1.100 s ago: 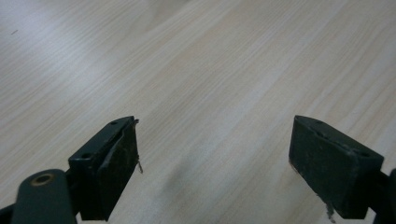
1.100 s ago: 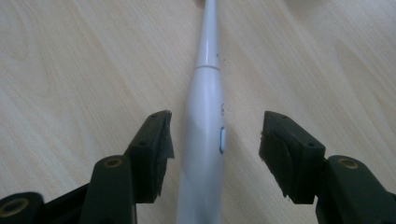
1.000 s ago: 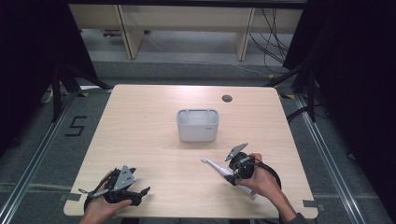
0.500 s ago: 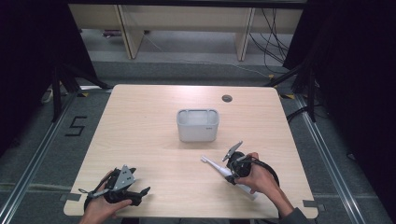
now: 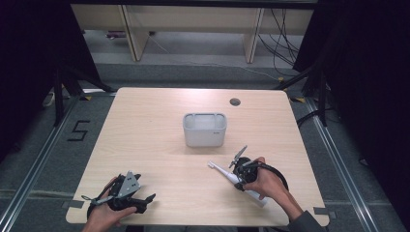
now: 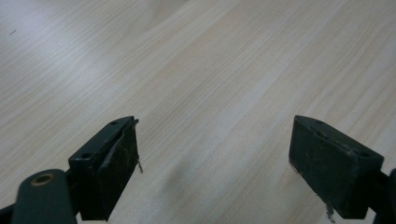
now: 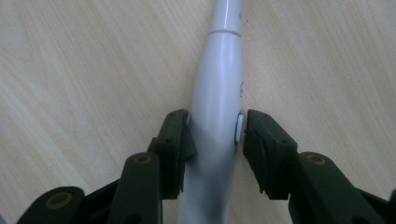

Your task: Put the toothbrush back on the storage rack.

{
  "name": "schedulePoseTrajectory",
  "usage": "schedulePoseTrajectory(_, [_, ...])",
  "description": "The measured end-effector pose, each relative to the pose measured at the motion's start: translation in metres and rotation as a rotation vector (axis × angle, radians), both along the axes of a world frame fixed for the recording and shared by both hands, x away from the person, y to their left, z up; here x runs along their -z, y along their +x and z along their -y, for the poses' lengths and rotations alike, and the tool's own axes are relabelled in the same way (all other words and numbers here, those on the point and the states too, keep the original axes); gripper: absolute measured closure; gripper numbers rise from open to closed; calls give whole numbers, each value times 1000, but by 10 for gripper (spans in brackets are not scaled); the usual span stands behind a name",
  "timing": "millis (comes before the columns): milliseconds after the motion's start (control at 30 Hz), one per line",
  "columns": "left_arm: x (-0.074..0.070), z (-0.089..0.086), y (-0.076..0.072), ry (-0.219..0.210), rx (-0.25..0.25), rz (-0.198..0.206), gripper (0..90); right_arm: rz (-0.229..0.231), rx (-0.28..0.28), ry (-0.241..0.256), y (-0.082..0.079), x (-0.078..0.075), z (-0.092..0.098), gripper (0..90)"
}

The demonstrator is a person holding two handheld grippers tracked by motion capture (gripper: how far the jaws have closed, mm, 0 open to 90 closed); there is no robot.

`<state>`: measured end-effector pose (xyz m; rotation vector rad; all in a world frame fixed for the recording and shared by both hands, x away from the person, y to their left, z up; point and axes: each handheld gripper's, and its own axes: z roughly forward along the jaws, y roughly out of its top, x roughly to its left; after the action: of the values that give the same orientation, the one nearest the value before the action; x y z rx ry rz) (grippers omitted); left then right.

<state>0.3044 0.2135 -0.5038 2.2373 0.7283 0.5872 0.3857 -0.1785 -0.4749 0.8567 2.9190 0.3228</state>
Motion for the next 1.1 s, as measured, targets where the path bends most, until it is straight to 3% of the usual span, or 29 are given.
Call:
schedulePoseTrajectory(33, [1, 2, 0, -28, -15, 0, 152, -6, 15, -9, -1, -1, -1, 601])
schedulePoseTrajectory(67, [-1, 0, 1, -4, 2, 1, 152, -13, 20, -12, -1, -1, -1, 605])
schedulePoseTrajectory(167, [1, 1, 0, -6, -8, 2, 152, -24, 3, -25, 1, 1, -2, 609])
schedulePoseTrajectory(200, [0, 0, 0, -2, -3, 0, 152, -29, 27, -38, 1, 1, -3, 614])
schedulePoseTrajectory(233, [1, 2, 0, -24, -11, 2, 152, -32, 11, -33, 1, 2, -3, 619])
schedulePoseTrajectory(300, [-1, 0, 1, 2, 1, 3, 152, -54, 7, -46, 3, 0, -3, 629])
schedulePoseTrajectory(400, [0, 0, 0, -3, -3, -1, 152, -55, 21, -54, 3, 0, -5, 636])
schedulePoseTrajectory(433, [1, 2, 0, -26, -11, 6, 152, -61, 7, -54, 4, 0, -5, 639])
schedulePoseTrajectory(500, [0, 1, 1, -5, -3, 4, 152, -65, -6, -64, 6, 0, -6, 647])
schedulePoseTrajectory(567, [0, 1, 0, -6, -7, 2, 152, -73, 21, -90, 6, 0, -8, 657])
schedulePoseTrajectory(667, [0, 1, 0, -13, -7, 2, 152, -91, 27, -93, 7, -1, -9, 659])
schedulePoseTrajectory(733, [0, 1, 1, -1, -3, 6, 152, -69, -36, -80, 11, 0, -7, 660])
schedulePoseTrajectory(767, [0, 1, 0, -3, -5, 4, 152, -90, 0, -90, 10, 0, -8, 661])
schedulePoseTrajectory(833, [0, 0, 0, -3, 1, -1, 152, -98, 7, -76, 10, 0, -8, 662])
schedulePoseTrajectory(867, [0, 1, 0, -25, -12, 0, 152, -99, -4, -72, 10, 0, -8, 662])
schedulePoseTrajectory(933, [0, 1, 1, 0, -3, 5, 152, -96, 2, -76, 10, 0, -8, 662])
schedulePoseTrajectory(1033, [0, 0, 0, 1, 4, -1, 152, -100, 14, -93, 10, -1, -8, 664])
schedulePoseTrajectory(1067, [0, 1, 0, -24, -13, -2, 152, -97, 15, -84, 9, 0, -7, 664])
schedulePoseTrajectory(1100, [0, 1, 1, -15, -10, 3, 152, -91, 7, -79, 10, 0, -7, 665])
